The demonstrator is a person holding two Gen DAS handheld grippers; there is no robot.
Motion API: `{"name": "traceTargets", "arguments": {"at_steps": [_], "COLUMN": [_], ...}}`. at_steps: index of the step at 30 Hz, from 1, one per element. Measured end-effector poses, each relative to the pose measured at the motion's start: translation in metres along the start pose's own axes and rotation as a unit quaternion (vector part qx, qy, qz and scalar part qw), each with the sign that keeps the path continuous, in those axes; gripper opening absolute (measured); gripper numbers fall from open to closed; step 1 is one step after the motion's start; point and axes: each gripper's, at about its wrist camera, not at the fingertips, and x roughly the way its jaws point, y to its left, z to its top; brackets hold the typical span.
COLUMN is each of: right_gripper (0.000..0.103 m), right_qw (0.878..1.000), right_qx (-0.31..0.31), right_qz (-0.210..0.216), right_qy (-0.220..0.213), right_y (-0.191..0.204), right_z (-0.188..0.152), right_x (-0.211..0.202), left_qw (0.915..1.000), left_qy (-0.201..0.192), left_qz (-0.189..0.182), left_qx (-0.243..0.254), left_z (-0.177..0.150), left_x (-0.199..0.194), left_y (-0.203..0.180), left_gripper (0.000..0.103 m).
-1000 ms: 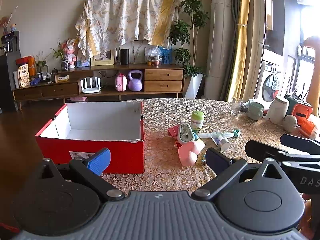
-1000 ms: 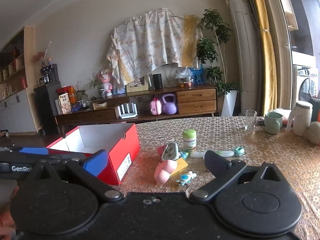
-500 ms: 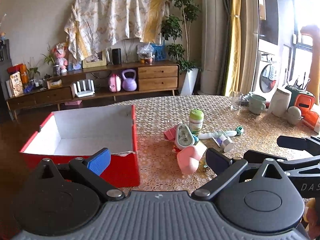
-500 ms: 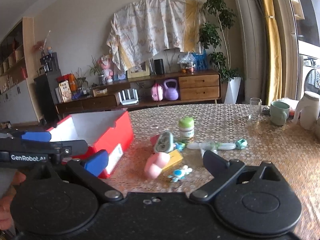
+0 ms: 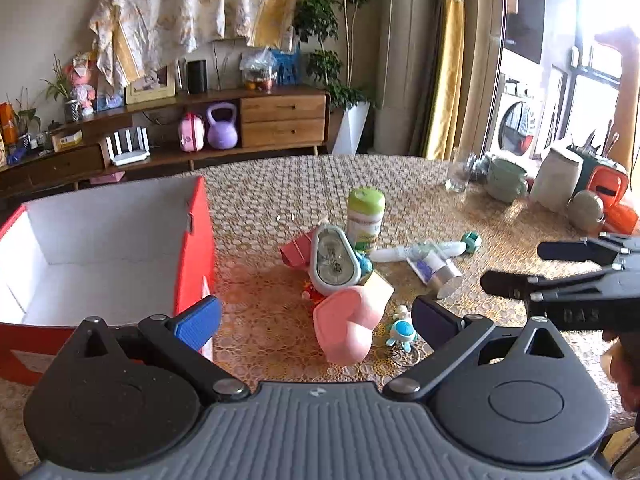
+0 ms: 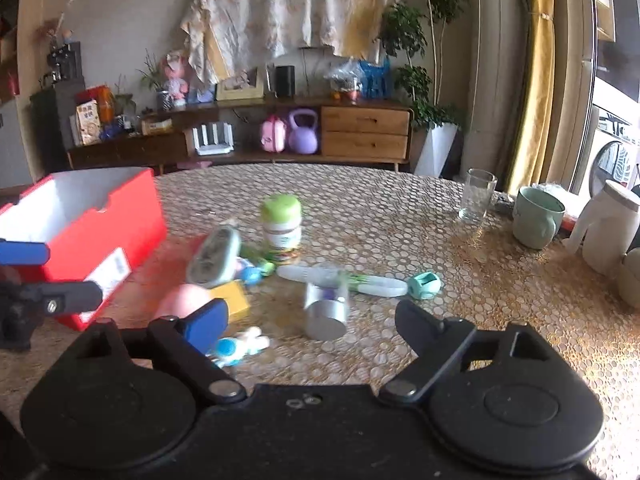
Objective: Organize rigid objects
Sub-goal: 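Grasp the pink heart dish with the left tool while the right tool grasps the clear cup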
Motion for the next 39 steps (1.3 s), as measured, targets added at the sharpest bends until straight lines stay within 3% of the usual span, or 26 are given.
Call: {"name": "traceTargets", "arguments": {"at_steps": [9,11,15,18,20,23,30,34,39], "right_gripper": [0.081,0.08,0.076,0.073,0.071,0.069,0.066,0.058,0.044], "right_qw": [0.999,0.999,0.998,0.998,0.997,0.997,0.996,0.995,0.995], "right_qx": [-0.01,-0.011,-0.017,-0.017,-0.019,-0.021,-0.009,0.006,0.015], "right_qz": [-0.008,-0.007,-0.009,-0.009,-0.009,-0.011,-0.014,-0.018,-0.018], "right_qy": [0.04,0.048,0.061,0.067,0.07,0.076,0.087,0.097,0.102], "right_y": [-0.012,-0.012,-0.009,-0.009,-0.01,-0.009,-0.013,-0.015,-0.015], "right_z": [0.0,0.0,-0.002,-0.001,-0.001,-0.002,0.002,0.002,0.003], "right_x": [0.052,0.06,0.073,0.078,0.081,0.085,0.101,0.108,0.113], "left_qw": [0.9991,0.999,0.9974,0.9968,0.9964,0.9948,0.9904,0.987,0.9867], "left_qy": [0.04,0.033,0.04,0.048,0.058,0.079,0.096,0.108,0.11], "left_qz": [-0.007,-0.002,-0.025,-0.033,-0.04,-0.054,-0.099,-0.119,-0.12], "left_qx": [0.016,0.029,0.054,0.054,0.048,0.036,0.01,0.001,-0.004], "left_z": [-0.004,-0.006,-0.008,-0.01,-0.011,-0.011,-0.012,-0.011,-0.012], "left_x": [0.055,0.061,0.074,0.081,0.087,0.095,0.106,0.113,0.113], "left_y": [-0.004,-0.008,-0.015,-0.016,-0.013,-0.007,0.002,0.005,0.005], "left_gripper": [0.102,0.101,0.101,0.095,0.081,0.073,0.071,0.06,0.059]}}
